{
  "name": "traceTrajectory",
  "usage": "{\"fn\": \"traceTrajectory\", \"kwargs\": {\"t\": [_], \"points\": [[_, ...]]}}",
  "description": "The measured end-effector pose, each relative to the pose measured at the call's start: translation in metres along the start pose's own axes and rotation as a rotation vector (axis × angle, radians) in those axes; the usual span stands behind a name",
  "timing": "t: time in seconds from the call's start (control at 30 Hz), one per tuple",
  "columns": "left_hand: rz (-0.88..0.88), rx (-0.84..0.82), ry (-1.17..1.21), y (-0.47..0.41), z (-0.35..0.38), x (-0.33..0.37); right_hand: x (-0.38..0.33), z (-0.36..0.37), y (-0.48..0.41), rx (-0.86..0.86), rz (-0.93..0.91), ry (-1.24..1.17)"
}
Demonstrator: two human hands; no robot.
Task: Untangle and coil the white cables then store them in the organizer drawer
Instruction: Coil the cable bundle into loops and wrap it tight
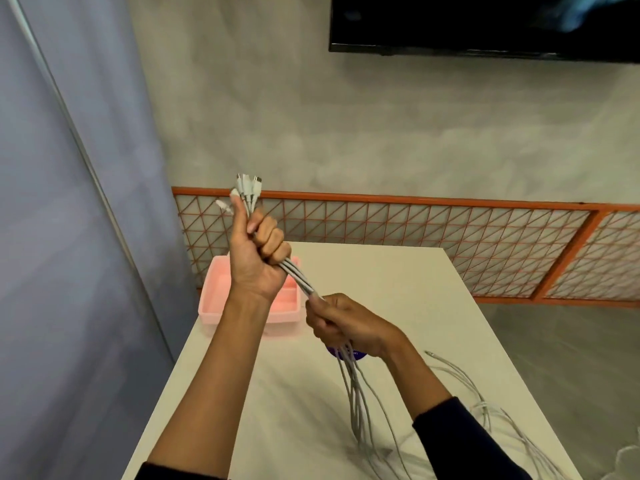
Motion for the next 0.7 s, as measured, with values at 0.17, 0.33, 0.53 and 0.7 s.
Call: {"fn": "traceTrajectory", "kwargs": {"t": [0.17,0.33,0.53,0.7], "points": [[-0.059,-0.104,0.125,0.009,-0.027,0.017,0.010,-0.008,0.011,-0.326,0.104,-0.263],[-0.147,-0.091,0.113,0.028,-0.059,0.022,0.005,-0.030,0.020,-0.172,0.138,-0.088],[-0.268,-0.032,-0.094,0.051,-0.096,0.029,-0.013,-0.071,0.033,0.047,0.250,0.309],[-0.556,-0.277,-0.087,0.075,-0.082,0.024,-0.017,-0.092,0.043,0.141,0.257,0.393]]}}
Point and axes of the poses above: each hand's wrist, its own y-axis away from the middle knuckle, its own z-axis out of the palm, x = y × z, the point moved 5 cm from there along -y, towards the middle knuckle, and after that the axes turned 13 degrees about y, right-handed, at the moved point
